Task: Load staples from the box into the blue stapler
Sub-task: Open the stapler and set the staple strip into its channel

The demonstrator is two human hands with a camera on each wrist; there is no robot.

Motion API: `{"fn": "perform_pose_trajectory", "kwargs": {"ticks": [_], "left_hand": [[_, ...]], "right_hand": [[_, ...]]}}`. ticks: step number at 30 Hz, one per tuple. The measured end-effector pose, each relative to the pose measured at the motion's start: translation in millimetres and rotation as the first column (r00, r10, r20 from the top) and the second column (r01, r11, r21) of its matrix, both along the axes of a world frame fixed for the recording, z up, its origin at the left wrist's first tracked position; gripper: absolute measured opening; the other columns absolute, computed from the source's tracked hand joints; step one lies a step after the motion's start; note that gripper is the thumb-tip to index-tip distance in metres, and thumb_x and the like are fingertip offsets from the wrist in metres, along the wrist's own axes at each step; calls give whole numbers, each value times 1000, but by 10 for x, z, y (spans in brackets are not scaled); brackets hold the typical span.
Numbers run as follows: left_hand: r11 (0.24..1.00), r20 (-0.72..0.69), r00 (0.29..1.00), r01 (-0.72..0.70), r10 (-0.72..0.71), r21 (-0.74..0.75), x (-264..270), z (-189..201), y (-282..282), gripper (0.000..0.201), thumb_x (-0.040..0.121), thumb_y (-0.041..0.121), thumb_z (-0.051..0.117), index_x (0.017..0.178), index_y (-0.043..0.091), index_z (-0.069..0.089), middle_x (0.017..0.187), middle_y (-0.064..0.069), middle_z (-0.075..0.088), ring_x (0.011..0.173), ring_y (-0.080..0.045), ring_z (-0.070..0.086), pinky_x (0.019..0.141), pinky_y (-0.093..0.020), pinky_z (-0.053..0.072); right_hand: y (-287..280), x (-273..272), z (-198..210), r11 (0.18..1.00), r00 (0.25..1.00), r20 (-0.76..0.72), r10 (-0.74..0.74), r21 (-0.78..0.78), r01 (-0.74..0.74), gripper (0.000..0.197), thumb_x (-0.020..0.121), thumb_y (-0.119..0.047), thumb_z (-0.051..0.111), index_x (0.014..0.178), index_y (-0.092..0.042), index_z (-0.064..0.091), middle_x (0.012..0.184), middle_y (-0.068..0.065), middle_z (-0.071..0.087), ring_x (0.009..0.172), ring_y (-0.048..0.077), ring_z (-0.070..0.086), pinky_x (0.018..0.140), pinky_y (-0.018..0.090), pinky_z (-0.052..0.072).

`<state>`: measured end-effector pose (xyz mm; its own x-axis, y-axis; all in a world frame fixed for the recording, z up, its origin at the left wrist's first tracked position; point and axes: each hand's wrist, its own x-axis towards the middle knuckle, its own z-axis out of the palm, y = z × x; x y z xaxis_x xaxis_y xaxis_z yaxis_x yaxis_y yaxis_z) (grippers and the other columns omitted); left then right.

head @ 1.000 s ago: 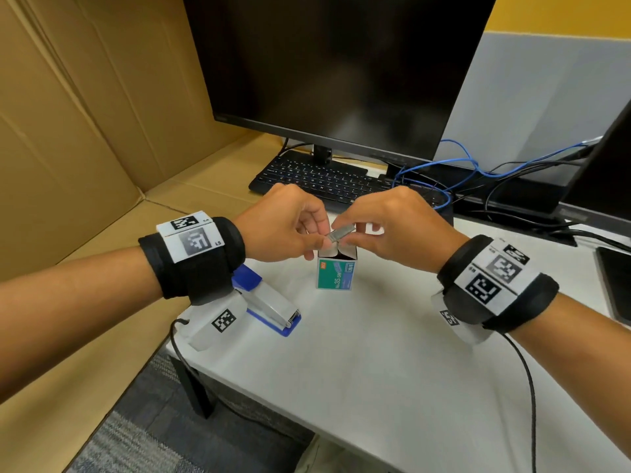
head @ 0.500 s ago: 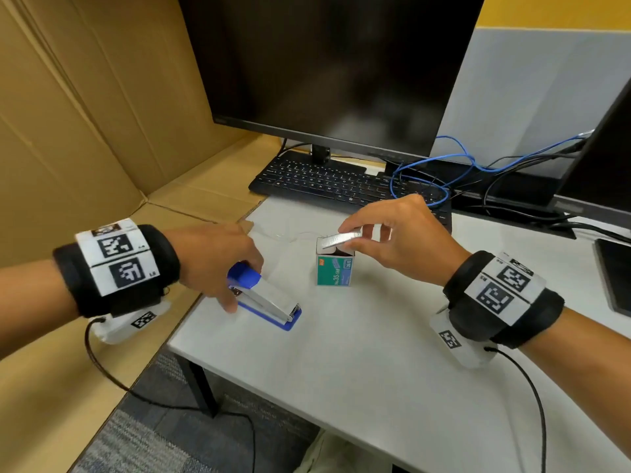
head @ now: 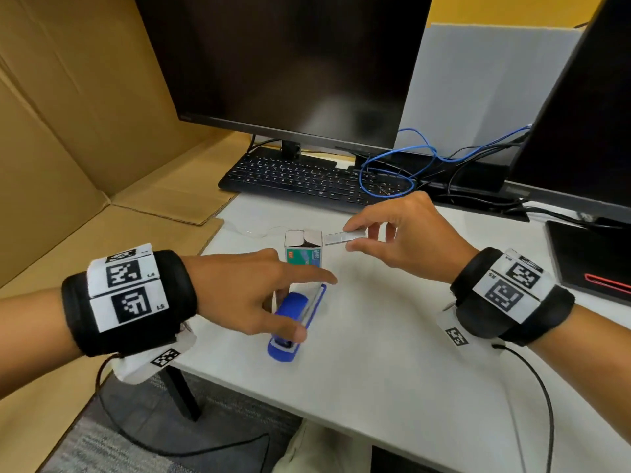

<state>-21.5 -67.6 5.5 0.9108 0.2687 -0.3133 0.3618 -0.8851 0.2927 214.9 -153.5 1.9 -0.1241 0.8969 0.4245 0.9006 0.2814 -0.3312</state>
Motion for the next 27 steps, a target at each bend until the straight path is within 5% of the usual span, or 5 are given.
{"fn": "perform_pose_trajectory", "kwargs": {"ticks": [3, 8, 14, 18, 27], "left_hand": [[988, -32, 994, 100, -105, -114, 118, 67, -45, 70, 79, 53, 72, 142, 48, 40, 107, 7, 67, 79, -4, 69, 77, -18, 58], [965, 43, 973, 220, -228, 143, 362, -17, -144, 40, 89, 38, 67, 127, 34, 60, 72, 9, 64, 56, -2, 53, 60, -10, 42], [934, 14, 982, 175, -189, 311, 628, -124, -354, 27, 94, 43, 54, 116, 27, 53, 67, 7, 47, 64, -17, 50, 63, -36, 48], [935, 17, 989, 131, -145, 330, 764, -173, -422, 26, 97, 40, 49, 113, 20, 48, 63, 8, 37, 61, -22, 45, 58, -33, 37], [982, 144, 989, 1, -28, 187, 858, -176, -401, 22, 99, 36, 49, 112, 19, 45, 65, 7, 44, 52, -12, 44, 52, -32, 36]], "right_hand": [[-132, 92, 2, 1000, 1000, 3, -30, -4, 30, 22, 82, -33, 77, 99, -20, 79, 83, -9, 75, 62, 5, 63, 63, 6, 39], [-332, 210, -36, 997, 997, -8, -76, -32, 76, 37, 84, -35, 75, 120, -26, 69, 80, -11, 75, 60, 6, 63, 64, 18, 52], [-522, 285, -87, 998, 999, 21, -41, -54, 42, 42, 94, -21, 61, 134, -30, 61, 69, -14, 68, 56, 9, 59, 61, 12, 47], [-606, 310, -112, 990, 998, 60, 1, -139, 7, 37, 90, -9, 55, 119, -25, 73, 89, -4, 78, 68, 13, 68, 64, 21, 51], [-679, 264, -176, 941, 987, 158, 0, -335, 54, 16, 81, -18, 53, 82, -19, 69, 70, -3, 62, 64, 19, 56, 66, 42, 53]]}}
